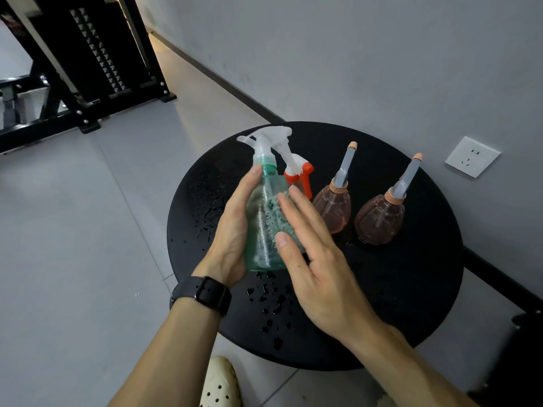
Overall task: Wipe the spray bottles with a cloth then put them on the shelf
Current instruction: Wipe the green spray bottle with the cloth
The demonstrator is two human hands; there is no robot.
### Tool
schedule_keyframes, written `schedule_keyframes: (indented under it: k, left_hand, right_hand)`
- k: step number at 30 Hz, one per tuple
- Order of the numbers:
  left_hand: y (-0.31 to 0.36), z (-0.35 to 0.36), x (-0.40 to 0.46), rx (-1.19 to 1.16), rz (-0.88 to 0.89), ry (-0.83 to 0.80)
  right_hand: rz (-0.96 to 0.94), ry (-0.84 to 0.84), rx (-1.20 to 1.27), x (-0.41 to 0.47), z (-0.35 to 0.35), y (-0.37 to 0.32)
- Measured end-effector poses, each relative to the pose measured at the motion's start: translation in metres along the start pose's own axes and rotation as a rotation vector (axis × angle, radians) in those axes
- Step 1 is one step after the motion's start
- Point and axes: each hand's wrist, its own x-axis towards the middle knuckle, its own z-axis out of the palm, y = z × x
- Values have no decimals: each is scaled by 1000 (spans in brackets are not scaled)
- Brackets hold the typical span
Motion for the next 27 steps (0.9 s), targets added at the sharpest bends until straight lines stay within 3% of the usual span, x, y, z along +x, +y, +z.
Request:
schedule_keyframes:
  k: [11,27]
  left_hand:
    - [-2,-11,6,-1,32,76]
    - [-10,3,6,189,-115,-26]
  right_hand:
    - [-12,-26,-60,-8,7,-3]
    - [136,57,72,19,-14,0]
